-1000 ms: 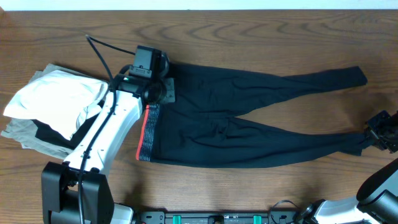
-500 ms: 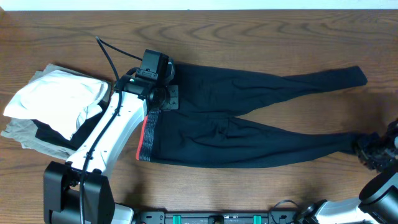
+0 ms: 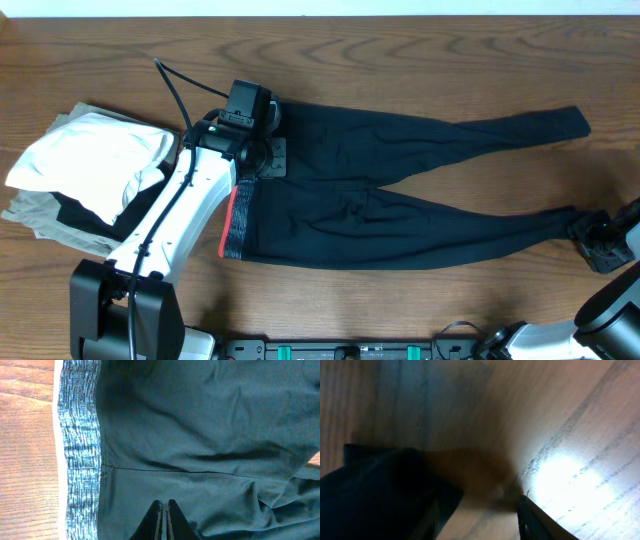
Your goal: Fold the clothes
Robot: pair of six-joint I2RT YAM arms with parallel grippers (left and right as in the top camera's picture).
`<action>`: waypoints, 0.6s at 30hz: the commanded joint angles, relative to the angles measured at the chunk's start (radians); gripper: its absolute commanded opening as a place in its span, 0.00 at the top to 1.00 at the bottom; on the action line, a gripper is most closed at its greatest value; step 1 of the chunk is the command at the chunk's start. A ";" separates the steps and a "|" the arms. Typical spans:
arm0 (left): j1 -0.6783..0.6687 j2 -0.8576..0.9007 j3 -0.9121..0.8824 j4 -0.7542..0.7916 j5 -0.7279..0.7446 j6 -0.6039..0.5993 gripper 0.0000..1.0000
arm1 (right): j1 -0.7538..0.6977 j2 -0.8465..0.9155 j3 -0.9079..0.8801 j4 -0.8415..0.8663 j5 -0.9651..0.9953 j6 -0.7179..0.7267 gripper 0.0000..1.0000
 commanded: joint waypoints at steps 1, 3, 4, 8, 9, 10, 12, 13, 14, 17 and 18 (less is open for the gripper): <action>-0.002 0.008 -0.011 -0.003 -0.012 0.014 0.94 | -0.002 0.029 -0.037 -0.003 -0.105 -0.010 0.52; -0.002 0.008 -0.011 -0.002 -0.012 0.014 0.94 | -0.002 0.029 -0.037 -0.017 -0.155 -0.051 0.54; -0.002 0.008 -0.011 -0.003 -0.012 0.014 0.94 | -0.002 0.029 -0.037 -0.025 -0.178 -0.066 0.56; -0.001 0.008 -0.011 -0.004 -0.012 0.014 0.94 | -0.002 0.029 -0.037 -0.026 -0.187 -0.065 0.56; -0.002 0.008 -0.011 -0.005 -0.012 0.014 0.94 | -0.002 0.029 -0.037 -0.018 -0.187 -0.065 0.55; -0.002 0.008 -0.011 -0.005 -0.012 0.014 0.94 | -0.002 0.029 -0.037 -0.012 -0.187 -0.065 0.54; -0.001 0.008 -0.011 -0.008 -0.012 0.014 0.95 | -0.002 0.029 -0.037 -0.004 -0.182 -0.065 0.54; -0.001 0.008 -0.011 -0.008 -0.012 0.014 0.93 | -0.002 0.029 -0.037 0.000 -0.176 -0.065 0.53; -0.002 0.008 -0.011 -0.009 -0.012 0.014 0.94 | -0.002 0.029 -0.037 0.004 -0.173 -0.065 0.52; -0.001 0.008 -0.011 -0.012 -0.012 0.014 0.94 | -0.001 0.029 -0.037 0.024 -0.149 -0.065 0.51; -0.001 0.008 -0.011 -0.012 -0.012 0.014 0.94 | -0.001 0.029 -0.037 0.034 -0.149 -0.065 0.51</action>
